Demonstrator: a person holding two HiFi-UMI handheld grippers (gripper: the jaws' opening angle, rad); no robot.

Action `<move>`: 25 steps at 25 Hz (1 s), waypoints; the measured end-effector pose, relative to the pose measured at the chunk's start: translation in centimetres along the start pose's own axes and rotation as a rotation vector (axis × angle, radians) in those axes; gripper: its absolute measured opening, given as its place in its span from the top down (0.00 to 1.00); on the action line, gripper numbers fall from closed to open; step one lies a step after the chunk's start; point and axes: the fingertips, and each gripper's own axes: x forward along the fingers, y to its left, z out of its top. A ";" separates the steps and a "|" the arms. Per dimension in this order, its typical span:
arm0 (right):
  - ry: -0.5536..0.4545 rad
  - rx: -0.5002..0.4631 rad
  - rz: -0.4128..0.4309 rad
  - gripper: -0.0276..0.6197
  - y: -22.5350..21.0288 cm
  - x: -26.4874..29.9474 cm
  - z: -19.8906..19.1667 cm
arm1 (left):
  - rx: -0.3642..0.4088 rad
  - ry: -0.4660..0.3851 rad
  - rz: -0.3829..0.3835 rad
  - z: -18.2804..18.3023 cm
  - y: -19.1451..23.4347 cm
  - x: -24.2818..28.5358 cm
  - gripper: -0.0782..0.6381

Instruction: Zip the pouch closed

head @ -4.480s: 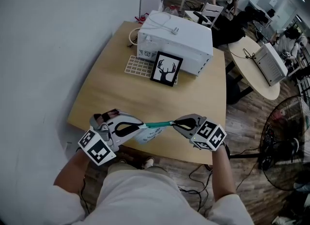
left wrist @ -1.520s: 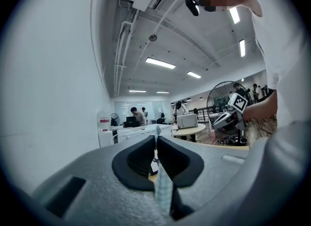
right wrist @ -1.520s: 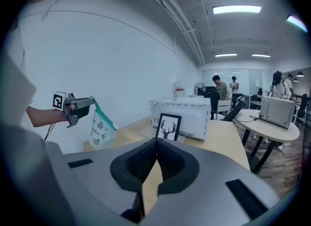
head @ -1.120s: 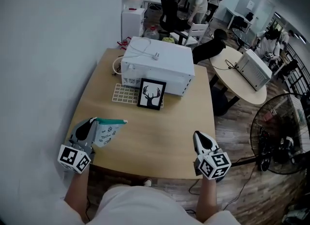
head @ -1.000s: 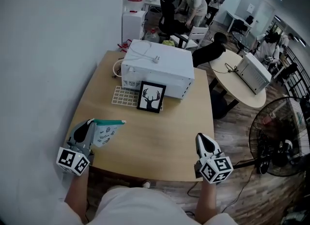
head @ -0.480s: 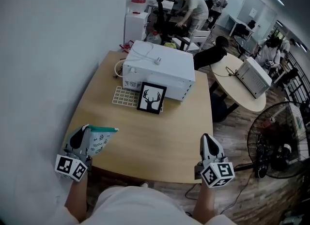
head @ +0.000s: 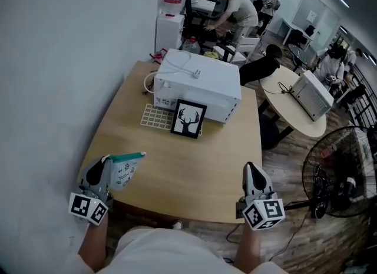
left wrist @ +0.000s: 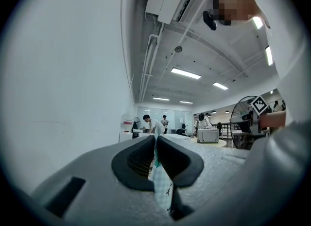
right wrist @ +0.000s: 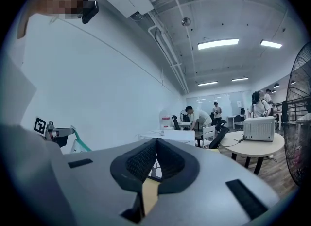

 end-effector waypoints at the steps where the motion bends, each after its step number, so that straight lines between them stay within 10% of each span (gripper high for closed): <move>1: -0.001 -0.001 0.002 0.96 0.2 0.0 0.1 | 0.002 0.001 -0.001 0.1 0.0 -0.1 0.85; 25: 0.022 -0.021 0.003 0.96 1.6 -1.2 -1.2 | 0.040 -0.022 -0.038 0.8 -1.1 -0.3 0.85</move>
